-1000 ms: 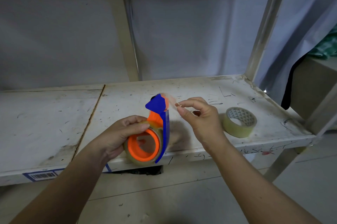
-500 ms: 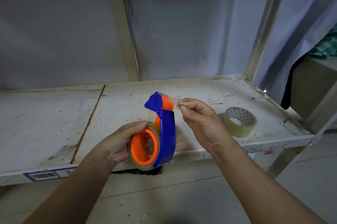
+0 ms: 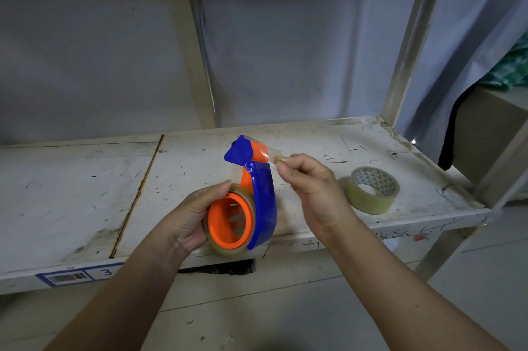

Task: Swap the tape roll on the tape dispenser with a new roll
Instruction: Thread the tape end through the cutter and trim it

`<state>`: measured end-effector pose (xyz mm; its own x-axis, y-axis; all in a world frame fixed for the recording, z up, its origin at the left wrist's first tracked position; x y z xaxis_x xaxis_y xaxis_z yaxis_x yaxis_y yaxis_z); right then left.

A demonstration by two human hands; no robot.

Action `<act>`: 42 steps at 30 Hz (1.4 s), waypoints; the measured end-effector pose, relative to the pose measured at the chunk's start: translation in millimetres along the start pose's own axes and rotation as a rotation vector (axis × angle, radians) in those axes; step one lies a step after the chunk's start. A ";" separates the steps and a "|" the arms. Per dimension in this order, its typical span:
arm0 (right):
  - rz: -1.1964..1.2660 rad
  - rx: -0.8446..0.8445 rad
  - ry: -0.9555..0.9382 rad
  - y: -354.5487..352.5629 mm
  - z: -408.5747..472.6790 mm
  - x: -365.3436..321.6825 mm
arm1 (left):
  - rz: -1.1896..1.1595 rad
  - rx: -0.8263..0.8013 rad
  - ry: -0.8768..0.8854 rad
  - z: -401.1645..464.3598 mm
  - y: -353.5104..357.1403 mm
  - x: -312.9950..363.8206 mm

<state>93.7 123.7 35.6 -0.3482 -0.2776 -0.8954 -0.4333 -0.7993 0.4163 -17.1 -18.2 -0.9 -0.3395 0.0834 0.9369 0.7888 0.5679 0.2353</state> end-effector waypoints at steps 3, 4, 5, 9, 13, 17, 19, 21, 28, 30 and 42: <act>-0.418 -0.042 -0.192 -1.9 1.8 -9.5 | -0.085 0.003 -0.052 -3.5 1.3 -1.7; -0.537 -0.054 -0.242 -2.8 2.1 -11.1 | -0.101 0.004 -0.071 -4.8 2.1 -2.3; -0.623 -0.069 -0.277 -2.5 1.4 -12.7 | -0.103 0.006 -0.086 -6.2 3.1 -2.9; -0.839 -0.104 -0.388 -0.5 -0.6 -14.0 | -0.109 0.000 -0.116 -7.2 8.1 -6.7; -1.079 -0.097 -0.557 2.7 -2.6 -17.8 | -0.101 -0.035 -0.120 -4.8 11.6 -8.2; -1.313 -0.103 -0.702 6.2 -7.7 -19.3 | -0.078 -0.101 -0.102 -3.3 13.9 -4.6; -1.376 -0.154 -0.664 7.2 -10.8 -12.7 | -0.115 -0.099 -0.088 -0.7 11.6 -1.9; -1.362 -0.159 -0.604 6.7 -12.7 -9.6 | -0.127 -0.094 -0.081 2.2 10.9 1.6; -1.122 -0.055 -0.450 3.1 -12.2 -8.0 | -0.137 -0.034 -0.096 10.0 11.7 -1.1; -0.887 -0.019 -0.283 -0.3 -9.8 -5.3 | -0.125 -0.027 -0.094 10.6 10.7 -2.8; -1.312 0.017 -0.517 6.1 -14.8 4.9 | -0.012 0.016 -0.042 17.2 8.9 -4.1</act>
<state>101.6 109.5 31.4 0.0507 0.8804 -0.4715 -0.6852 -0.3128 -0.6578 -17.6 0.6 -7.1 -0.3706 0.1111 0.9221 0.7766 0.5817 0.2421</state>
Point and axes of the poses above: each hand's wrist, its own z-axis towards the middle knuckle, its own y-axis out of the palm, x = y × z, the point moved 4 cm from there along z, towards the middle knuckle, and after that the axes turned 8 degrees about z, right-handed, at the moved point
